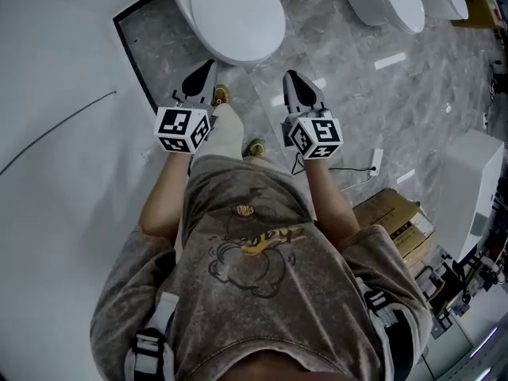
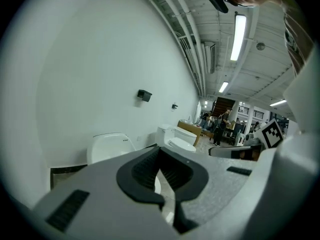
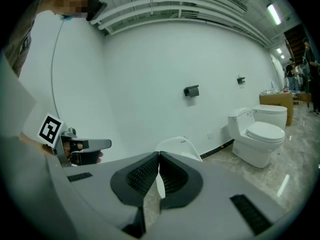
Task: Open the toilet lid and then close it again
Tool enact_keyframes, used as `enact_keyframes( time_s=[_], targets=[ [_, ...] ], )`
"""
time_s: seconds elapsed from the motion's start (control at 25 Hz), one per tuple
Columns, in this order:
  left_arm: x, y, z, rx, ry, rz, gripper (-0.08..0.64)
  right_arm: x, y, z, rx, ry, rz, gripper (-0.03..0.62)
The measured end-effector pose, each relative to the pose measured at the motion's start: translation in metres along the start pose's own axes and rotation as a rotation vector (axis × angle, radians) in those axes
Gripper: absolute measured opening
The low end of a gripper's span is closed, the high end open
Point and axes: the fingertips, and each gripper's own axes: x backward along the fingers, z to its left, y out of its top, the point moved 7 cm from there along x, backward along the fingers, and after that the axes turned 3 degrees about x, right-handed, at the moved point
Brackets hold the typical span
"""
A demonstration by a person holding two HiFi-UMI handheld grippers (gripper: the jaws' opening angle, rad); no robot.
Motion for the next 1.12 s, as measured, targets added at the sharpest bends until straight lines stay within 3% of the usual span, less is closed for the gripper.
enact_keyframes(
  time_s=[0.28,0.84,1.12],
  targets=[
    [-0.063,-0.050,0.043,0.008,-0.002,0.069,0.009,-0.065,-0.055,-0.032,-0.046,-0.011,0.067,0.028],
    [-0.149,-0.268,0.120,0.072,0.014,0.206,0.009,-0.163,-0.274,-0.076,-0.033,0.061,0.258,0.028],
    [-0.171,-0.349,0.140,0.093,0.016,0.251,0.009,-0.200,-0.336,-0.088,-0.023,0.052,0.290,0.028]
  ],
)
